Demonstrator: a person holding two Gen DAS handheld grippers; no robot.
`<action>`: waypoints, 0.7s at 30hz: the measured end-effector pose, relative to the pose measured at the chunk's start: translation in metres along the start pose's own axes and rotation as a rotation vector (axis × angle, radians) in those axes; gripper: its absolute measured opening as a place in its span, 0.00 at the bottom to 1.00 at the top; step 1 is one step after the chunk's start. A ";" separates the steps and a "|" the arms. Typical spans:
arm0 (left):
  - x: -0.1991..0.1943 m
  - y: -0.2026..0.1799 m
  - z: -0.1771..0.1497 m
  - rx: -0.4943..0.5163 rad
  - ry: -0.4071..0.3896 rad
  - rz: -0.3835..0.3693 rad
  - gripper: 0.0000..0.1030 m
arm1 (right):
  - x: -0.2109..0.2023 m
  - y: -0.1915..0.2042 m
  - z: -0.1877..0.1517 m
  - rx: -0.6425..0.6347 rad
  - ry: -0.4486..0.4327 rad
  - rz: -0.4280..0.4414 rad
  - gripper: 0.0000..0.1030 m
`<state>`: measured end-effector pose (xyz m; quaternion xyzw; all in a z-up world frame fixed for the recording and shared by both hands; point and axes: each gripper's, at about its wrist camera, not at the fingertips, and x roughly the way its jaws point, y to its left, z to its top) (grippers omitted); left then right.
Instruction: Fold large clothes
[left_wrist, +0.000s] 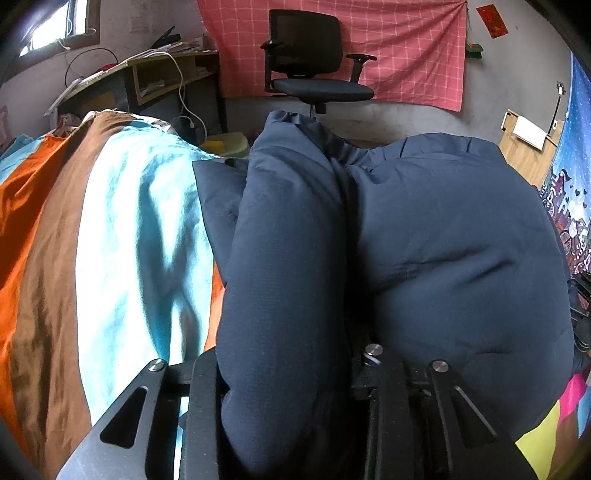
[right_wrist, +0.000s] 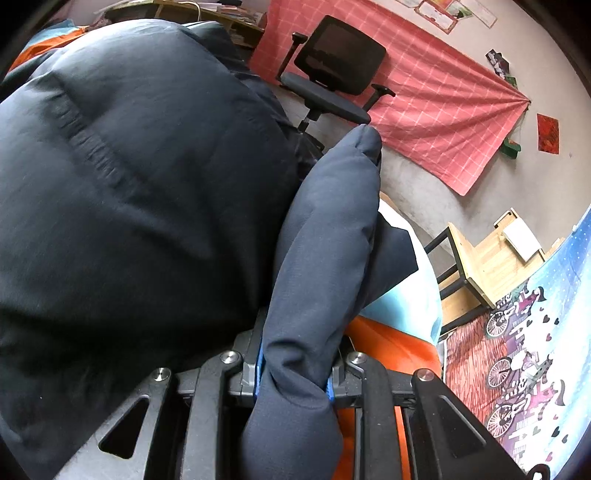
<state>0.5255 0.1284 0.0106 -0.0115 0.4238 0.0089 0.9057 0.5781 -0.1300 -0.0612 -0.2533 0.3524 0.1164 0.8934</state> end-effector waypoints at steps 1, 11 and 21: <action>-0.002 0.001 -0.001 0.001 -0.003 0.003 0.24 | -0.001 0.000 0.000 0.003 0.000 -0.005 0.20; -0.056 -0.001 0.010 0.003 -0.086 -0.015 0.16 | -0.070 -0.022 0.026 0.091 -0.121 -0.026 0.12; -0.122 -0.014 -0.006 0.046 -0.104 -0.040 0.16 | -0.162 -0.023 0.037 0.098 -0.228 0.048 0.06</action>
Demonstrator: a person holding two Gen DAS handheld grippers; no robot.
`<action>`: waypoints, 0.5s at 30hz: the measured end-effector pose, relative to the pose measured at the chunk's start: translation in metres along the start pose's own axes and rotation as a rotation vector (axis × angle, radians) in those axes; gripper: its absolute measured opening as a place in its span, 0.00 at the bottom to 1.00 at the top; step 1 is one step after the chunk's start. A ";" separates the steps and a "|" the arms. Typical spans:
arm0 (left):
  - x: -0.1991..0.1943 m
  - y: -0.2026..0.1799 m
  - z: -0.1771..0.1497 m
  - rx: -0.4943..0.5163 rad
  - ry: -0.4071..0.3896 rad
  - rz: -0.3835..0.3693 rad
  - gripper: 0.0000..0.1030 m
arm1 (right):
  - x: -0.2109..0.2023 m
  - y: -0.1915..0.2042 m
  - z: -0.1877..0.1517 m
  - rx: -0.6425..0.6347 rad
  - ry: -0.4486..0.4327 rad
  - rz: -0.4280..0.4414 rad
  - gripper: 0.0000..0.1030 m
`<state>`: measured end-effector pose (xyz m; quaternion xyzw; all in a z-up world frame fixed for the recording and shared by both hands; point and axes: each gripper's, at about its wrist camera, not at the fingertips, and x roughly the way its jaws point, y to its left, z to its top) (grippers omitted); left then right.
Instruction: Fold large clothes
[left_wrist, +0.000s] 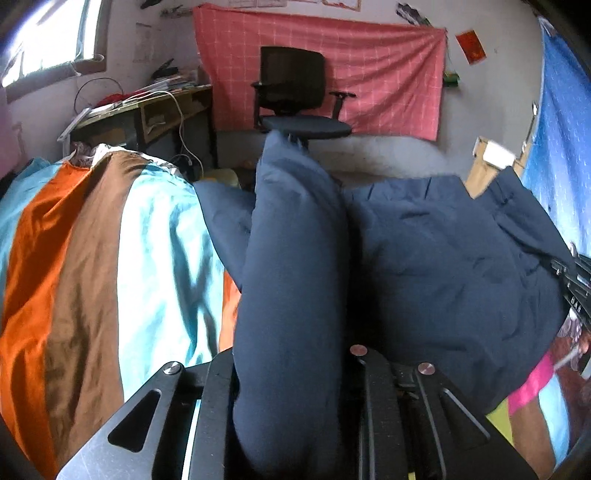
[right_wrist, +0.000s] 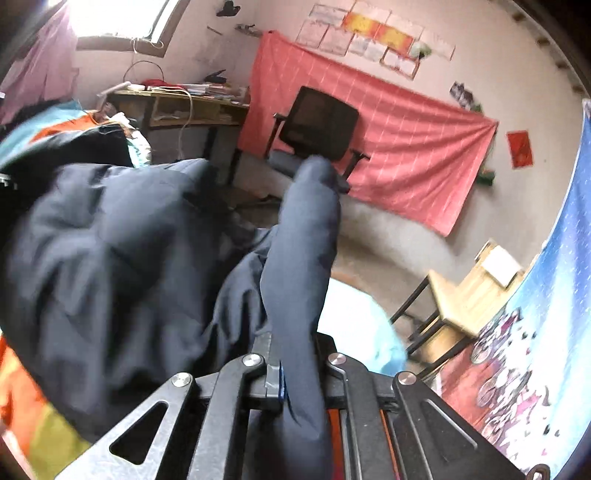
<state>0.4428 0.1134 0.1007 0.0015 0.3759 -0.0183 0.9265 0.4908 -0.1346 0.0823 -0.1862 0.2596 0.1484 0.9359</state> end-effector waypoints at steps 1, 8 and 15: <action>0.000 -0.006 -0.004 0.033 0.003 0.022 0.16 | -0.002 0.003 -0.002 -0.002 0.011 0.007 0.06; 0.006 -0.001 -0.026 -0.051 0.054 0.027 0.16 | -0.002 0.003 -0.017 0.027 0.043 0.030 0.06; 0.023 0.001 -0.030 -0.050 0.094 0.046 0.16 | 0.065 -0.037 -0.029 0.228 0.232 0.185 0.47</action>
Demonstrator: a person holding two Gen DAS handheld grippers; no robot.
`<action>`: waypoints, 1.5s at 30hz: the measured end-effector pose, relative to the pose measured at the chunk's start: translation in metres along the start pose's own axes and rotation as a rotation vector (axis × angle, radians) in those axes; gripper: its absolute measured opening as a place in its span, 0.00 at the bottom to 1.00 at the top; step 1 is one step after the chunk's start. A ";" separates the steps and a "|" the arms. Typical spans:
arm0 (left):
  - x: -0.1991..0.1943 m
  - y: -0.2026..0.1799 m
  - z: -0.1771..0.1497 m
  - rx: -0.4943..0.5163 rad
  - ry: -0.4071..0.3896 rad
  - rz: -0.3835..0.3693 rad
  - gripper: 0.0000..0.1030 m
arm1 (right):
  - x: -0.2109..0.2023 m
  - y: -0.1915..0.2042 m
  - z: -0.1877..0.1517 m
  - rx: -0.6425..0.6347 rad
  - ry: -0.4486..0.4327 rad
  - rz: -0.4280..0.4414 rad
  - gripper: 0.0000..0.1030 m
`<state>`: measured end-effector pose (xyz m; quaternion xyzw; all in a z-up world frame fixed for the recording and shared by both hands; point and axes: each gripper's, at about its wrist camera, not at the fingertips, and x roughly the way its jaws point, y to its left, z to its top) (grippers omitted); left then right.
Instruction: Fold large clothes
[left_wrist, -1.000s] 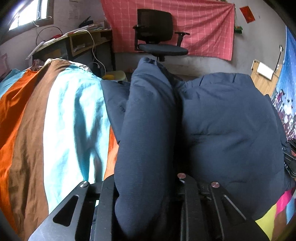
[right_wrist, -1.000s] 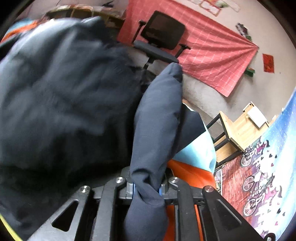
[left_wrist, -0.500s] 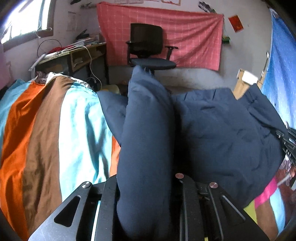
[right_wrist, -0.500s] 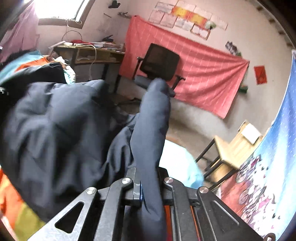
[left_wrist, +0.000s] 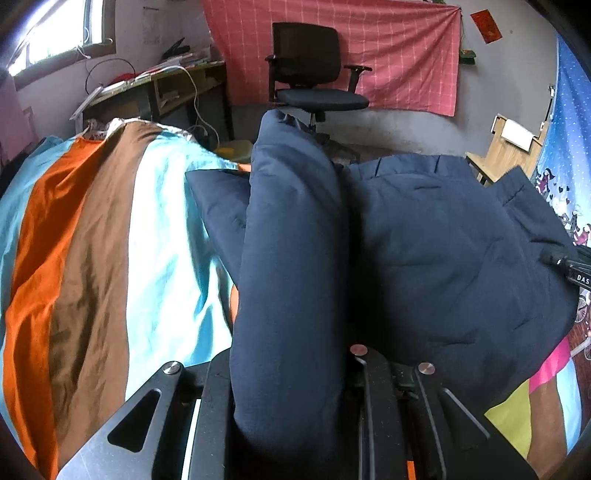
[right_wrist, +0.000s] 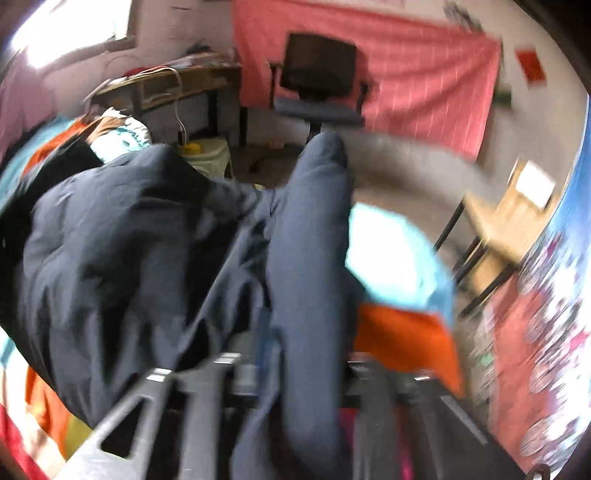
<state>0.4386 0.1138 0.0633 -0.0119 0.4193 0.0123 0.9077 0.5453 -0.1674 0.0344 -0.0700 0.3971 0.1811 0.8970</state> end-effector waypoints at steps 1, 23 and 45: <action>0.002 0.003 -0.002 -0.003 0.004 -0.006 0.16 | 0.009 -0.005 0.000 0.020 0.024 0.010 0.70; 0.059 0.042 -0.016 -0.063 0.074 -0.085 0.26 | 0.122 -0.080 -0.041 0.463 0.217 0.624 0.43; -0.067 0.012 -0.028 0.041 -0.068 -0.040 0.15 | -0.064 -0.011 -0.040 0.230 -0.015 0.410 0.16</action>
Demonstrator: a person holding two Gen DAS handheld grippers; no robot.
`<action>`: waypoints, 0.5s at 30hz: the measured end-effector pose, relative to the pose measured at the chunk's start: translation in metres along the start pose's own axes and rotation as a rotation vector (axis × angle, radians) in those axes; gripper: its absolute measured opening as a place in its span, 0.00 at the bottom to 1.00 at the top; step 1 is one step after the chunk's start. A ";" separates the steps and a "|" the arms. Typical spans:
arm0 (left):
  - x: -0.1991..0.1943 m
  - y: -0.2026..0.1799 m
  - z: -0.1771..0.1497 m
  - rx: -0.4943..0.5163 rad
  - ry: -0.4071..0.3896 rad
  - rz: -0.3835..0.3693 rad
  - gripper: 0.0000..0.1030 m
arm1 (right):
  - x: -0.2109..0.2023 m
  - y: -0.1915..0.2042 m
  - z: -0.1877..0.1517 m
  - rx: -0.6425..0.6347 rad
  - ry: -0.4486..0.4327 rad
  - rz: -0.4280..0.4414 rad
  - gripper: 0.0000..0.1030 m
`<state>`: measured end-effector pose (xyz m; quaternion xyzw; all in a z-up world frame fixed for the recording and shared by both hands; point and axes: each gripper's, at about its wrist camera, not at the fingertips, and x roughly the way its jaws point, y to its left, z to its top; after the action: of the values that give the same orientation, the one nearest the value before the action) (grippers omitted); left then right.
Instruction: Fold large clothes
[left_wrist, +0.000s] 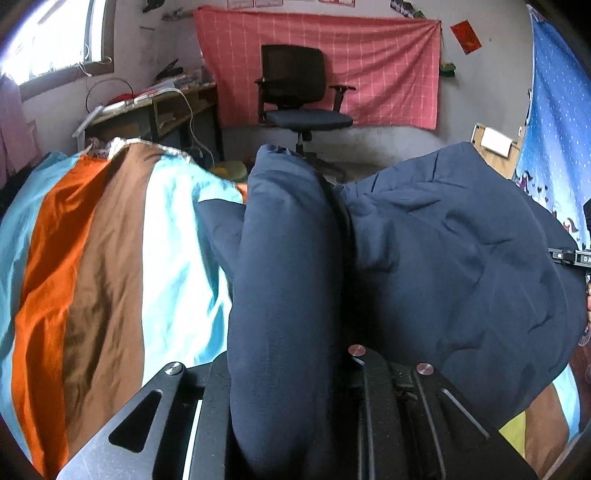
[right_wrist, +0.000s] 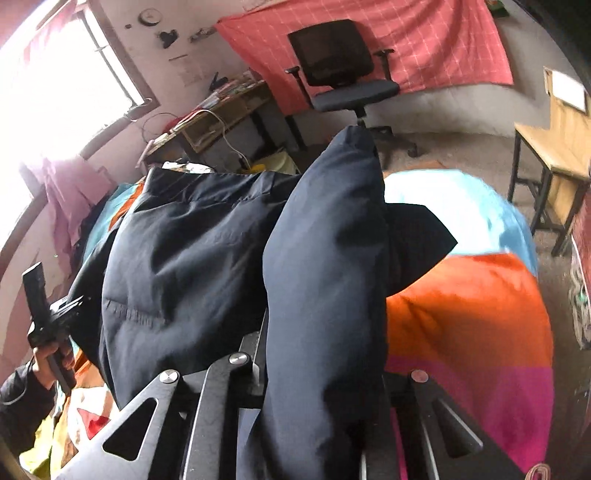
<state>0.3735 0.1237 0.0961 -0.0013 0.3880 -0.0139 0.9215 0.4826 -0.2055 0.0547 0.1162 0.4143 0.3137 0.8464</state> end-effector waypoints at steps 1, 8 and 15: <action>0.006 -0.003 -0.003 -0.004 0.014 0.001 0.15 | 0.005 -0.004 -0.003 0.021 0.008 -0.002 0.16; 0.035 -0.004 -0.025 -0.006 0.075 0.015 0.19 | 0.029 -0.030 -0.039 0.116 0.021 -0.074 0.19; 0.041 0.007 -0.037 -0.075 0.172 0.038 0.35 | 0.034 -0.035 -0.045 0.157 0.063 -0.224 0.71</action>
<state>0.3762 0.1298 0.0408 -0.0273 0.4660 0.0179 0.8842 0.4784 -0.2144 -0.0107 0.1253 0.4743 0.1873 0.8510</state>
